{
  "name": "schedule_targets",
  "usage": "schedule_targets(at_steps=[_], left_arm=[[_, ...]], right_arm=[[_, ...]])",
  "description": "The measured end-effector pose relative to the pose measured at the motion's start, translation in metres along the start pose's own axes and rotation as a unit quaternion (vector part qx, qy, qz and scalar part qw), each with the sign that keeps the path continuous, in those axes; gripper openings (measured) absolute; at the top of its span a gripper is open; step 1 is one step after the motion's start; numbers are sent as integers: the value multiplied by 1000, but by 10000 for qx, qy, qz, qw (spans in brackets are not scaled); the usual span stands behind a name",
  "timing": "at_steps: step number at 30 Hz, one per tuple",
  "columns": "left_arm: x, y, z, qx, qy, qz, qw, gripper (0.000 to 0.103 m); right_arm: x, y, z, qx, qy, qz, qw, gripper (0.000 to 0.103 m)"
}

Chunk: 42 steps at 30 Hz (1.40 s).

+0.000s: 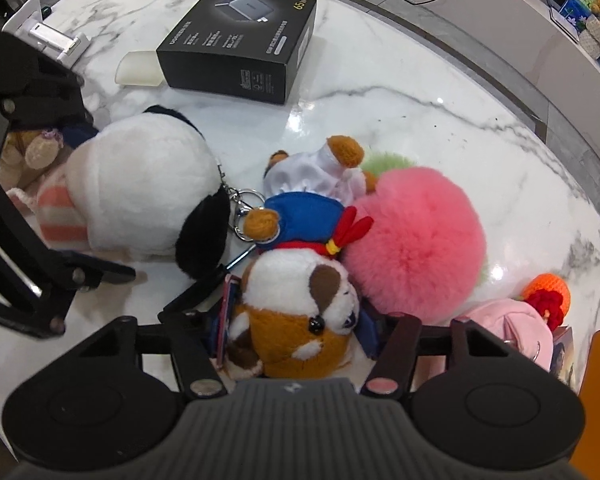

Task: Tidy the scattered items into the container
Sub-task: 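Close the left gripper on the striped-base white plush while the right grips the dog plush, then carry the white plush with the left tool while the right carries the dog plush to the orange box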

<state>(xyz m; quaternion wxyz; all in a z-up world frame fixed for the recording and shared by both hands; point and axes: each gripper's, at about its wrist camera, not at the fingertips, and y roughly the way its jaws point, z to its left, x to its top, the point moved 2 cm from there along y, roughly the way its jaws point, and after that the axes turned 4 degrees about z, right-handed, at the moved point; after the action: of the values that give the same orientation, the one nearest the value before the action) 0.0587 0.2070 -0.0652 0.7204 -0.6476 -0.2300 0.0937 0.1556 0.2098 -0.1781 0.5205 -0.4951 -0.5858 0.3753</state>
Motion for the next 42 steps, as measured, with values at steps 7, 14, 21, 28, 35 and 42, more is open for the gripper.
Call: schedule_targets(at_steps=[7, 14, 21, 28, 35, 42], left_arm=[[-5, -8, 3, -53, -17, -17, 10000, 70], [-6, -24, 0, -48, 35, -60, 10000, 69], [-6, -45, -6, 90, 121, -130, 9998, 69], [-1, -73, -15, 282, 275, -288, 9988, 69], [-2, -115, -31, 452, 458, -551, 9964, 69], [5, -151, -52, 730, 695, -757, 9920, 69]], right_arm=[[-3, -2, 0, 9, -56, 68, 10000, 59], [-5, -14, -1, -4, -117, 71, 9999, 57], [-8, -36, 1, -57, -230, 3, 9997, 57], [-10, -71, 4, -181, -367, -202, 9990, 57], [-16, -113, 5, -351, -463, -465, 9972, 57], [-29, -155, 1, -510, -583, -708, 9945, 57]])
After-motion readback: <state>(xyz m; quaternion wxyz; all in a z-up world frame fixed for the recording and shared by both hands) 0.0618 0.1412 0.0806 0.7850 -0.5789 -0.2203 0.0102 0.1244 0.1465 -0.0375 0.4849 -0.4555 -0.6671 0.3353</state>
